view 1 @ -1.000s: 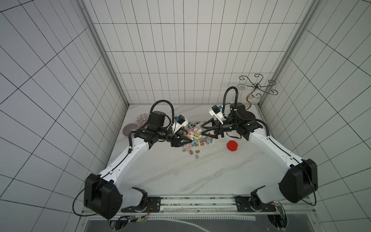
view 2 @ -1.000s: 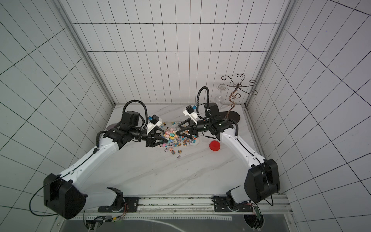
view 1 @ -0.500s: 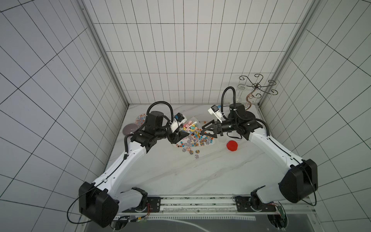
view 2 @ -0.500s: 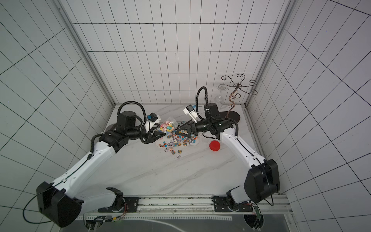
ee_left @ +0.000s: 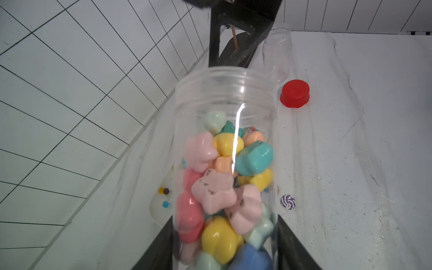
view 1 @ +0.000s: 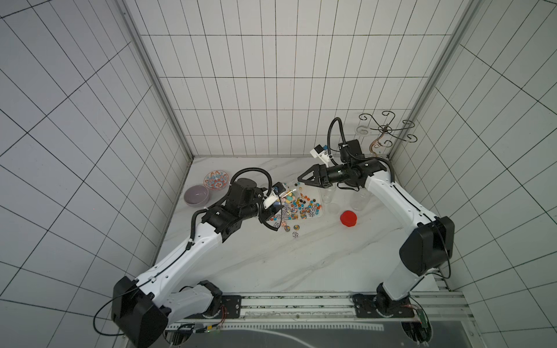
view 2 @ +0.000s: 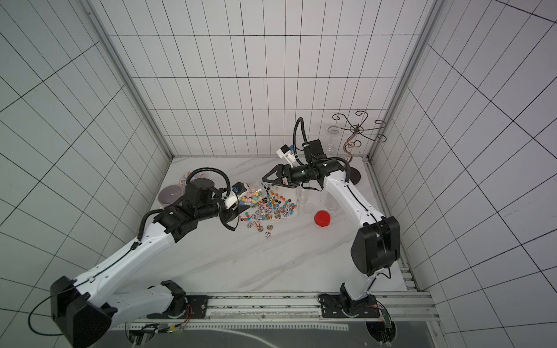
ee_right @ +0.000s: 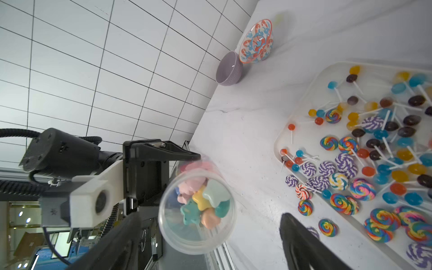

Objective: Pour the candies out of the jar
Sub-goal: Unscrew the lid from the jar.

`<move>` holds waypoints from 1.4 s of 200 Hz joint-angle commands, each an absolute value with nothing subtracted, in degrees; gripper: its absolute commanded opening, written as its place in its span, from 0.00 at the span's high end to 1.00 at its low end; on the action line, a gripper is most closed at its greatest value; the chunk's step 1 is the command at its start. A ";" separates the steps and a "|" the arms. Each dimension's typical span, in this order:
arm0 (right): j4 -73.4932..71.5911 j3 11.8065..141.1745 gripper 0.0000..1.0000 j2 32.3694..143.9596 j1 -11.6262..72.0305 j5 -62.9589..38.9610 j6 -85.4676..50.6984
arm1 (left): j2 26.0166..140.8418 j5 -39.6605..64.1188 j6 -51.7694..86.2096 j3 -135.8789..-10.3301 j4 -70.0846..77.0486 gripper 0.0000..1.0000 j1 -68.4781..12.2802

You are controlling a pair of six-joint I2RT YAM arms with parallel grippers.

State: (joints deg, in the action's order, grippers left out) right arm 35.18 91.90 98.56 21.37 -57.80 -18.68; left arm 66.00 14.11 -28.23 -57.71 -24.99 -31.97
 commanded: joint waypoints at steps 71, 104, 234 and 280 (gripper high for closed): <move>35.91 97.21 0.06 98.55 24.27 -59.47 -18.36 | 65.43 13.34 -29.29 -58.71 -21.71 0.69 -32.61; 34.54 96.91 0.07 98.17 24.69 -60.46 -18.98 | 65.64 13.30 -29.18 -58.80 -21.80 0.70 -32.61; 34.28 97.12 0.32 98.21 25.76 -59.97 -17.49 | 66.65 13.36 -28.61 -59.33 -21.97 0.70 -32.61; 32.84 95.57 0.40 96.80 25.77 -60.92 -16.79 | 67.48 13.97 -27.38 -59.86 -21.64 0.70 -32.52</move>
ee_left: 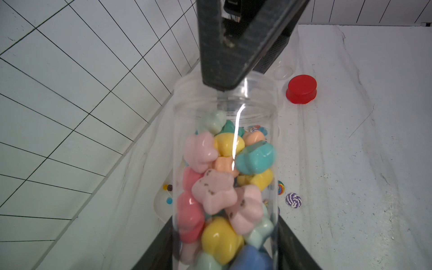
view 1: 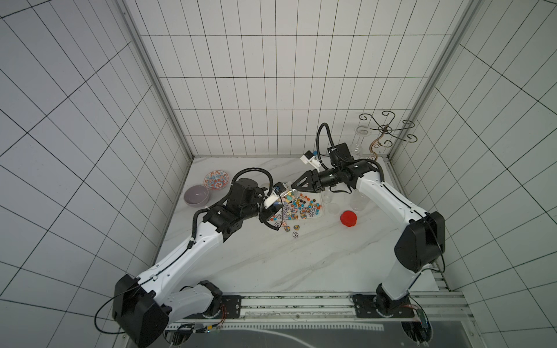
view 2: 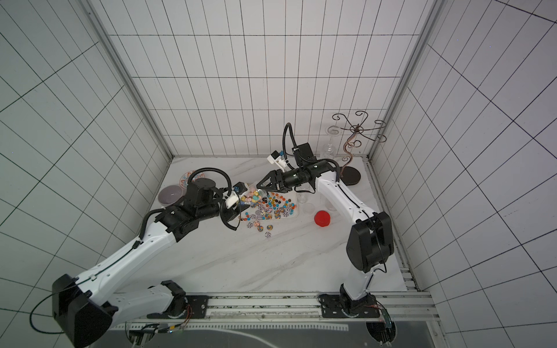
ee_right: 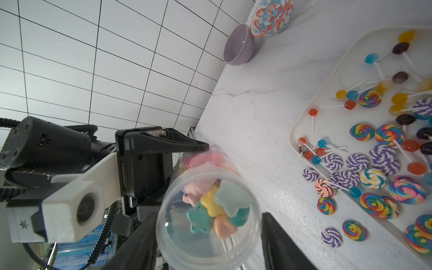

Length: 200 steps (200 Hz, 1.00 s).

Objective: Pour the candies out of the jar
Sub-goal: Unscrew the lid from the jar.

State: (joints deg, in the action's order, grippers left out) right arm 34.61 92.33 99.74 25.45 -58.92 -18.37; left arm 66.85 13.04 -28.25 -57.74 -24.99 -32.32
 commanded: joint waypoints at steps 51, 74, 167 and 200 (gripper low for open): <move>32.77 93.55 0.44 94.80 25.77 -61.14 -12.38 | 68.74 16.44 -25.46 -61.06 -21.49 0.70 -31.94; 32.26 91.76 0.48 93.81 25.78 -62.50 -7.75 | 69.04 20.48 -23.88 -61.76 -21.18 0.70 -30.49; 25.22 78.39 0.57 86.67 25.44 -72.63 9.86 | 70.73 45.24 -18.49 -65.21 -21.36 0.68 -22.56; 25.14 75.86 0.57 84.76 25.34 -75.82 14.42 | 70.63 50.63 -16.50 -65.02 -19.48 0.67 -20.48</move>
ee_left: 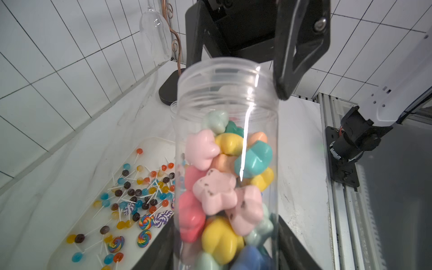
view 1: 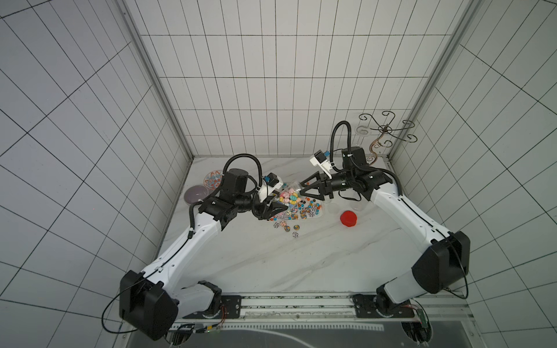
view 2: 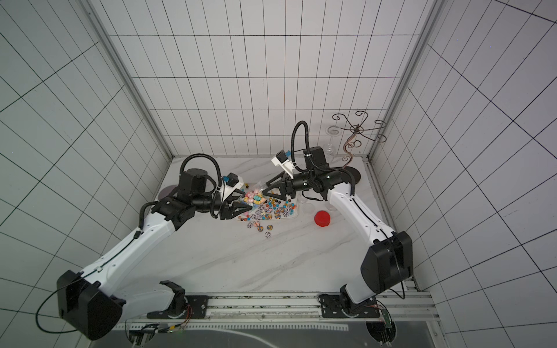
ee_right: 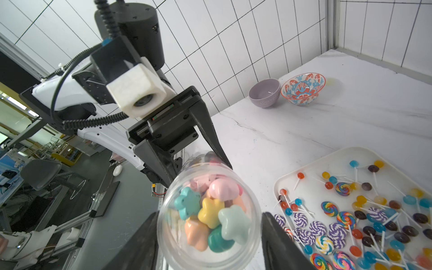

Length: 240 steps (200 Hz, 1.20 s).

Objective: Pour the candies out of the jar
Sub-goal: Unscrew the lid from the jar.

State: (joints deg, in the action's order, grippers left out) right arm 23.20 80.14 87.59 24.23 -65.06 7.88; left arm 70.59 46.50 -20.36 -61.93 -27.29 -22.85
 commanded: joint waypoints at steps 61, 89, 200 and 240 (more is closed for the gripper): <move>24.44 75.65 0.57 84.73 24.81 -76.37 13.68 | 70.44 52.03 -16.38 -64.96 -19.99 0.66 -19.86; 23.40 76.20 0.57 84.49 24.03 -76.17 12.17 | 70.59 51.63 -17.18 -64.59 -20.89 0.65 -19.93; 16.73 73.32 0.59 79.72 20.33 -54.80 -3.92 | 70.80 46.33 -18.11 -63.85 -21.34 0.65 -19.96; 24.71 67.31 0.59 76.25 20.30 -39.08 -4.95 | 72.11 38.36 -18.11 -64.44 -22.30 0.65 -20.21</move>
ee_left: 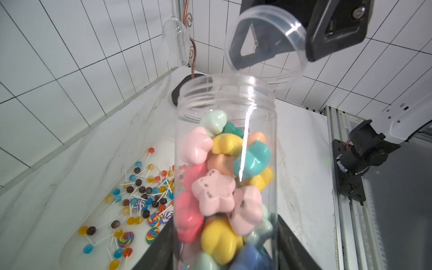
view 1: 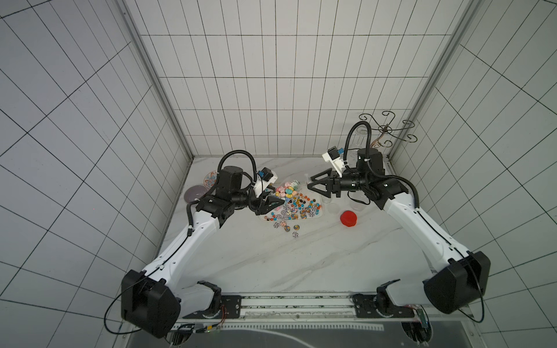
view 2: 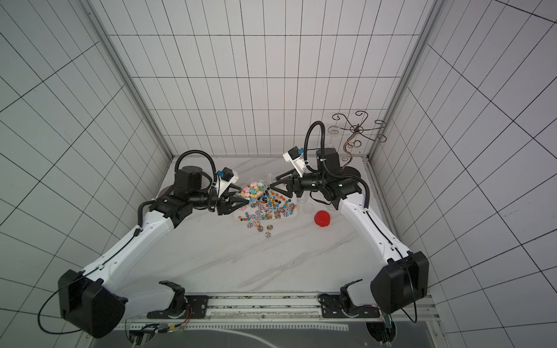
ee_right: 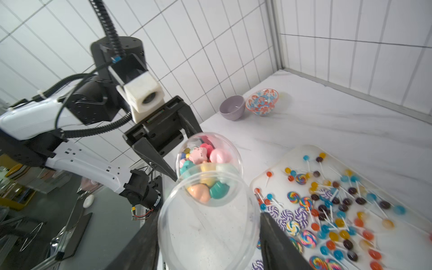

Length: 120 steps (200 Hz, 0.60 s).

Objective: Pour the candies out of the jar
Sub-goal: Unscrew the lid from the jar, then place the lid at the center of the board.

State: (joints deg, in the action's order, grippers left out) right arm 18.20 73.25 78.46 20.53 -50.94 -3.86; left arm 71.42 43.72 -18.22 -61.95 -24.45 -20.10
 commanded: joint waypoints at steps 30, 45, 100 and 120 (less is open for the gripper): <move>26.62 59.97 0.59 73.62 20.71 -29.95 -7.18 | 73.85 32.81 -18.84 -65.42 -24.30 0.65 -20.82; 26.07 55.90 0.59 72.80 21.49 -26.35 -8.82 | 74.65 29.65 -19.70 -66.11 -25.79 0.65 -21.76; 23.76 44.72 0.59 72.19 25.49 -13.86 -14.15 | 78.02 20.54 -21.33 -68.79 -30.84 0.67 -25.71; 23.07 41.88 0.59 73.37 27.71 -10.46 -15.56 | 78.80 19.76 -20.76 -69.38 -31.39 0.67 -25.80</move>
State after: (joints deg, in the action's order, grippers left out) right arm 24.23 46.89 72.97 25.39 -17.30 -12.75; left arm 78.52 22.46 -20.56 -66.52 -32.10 -25.74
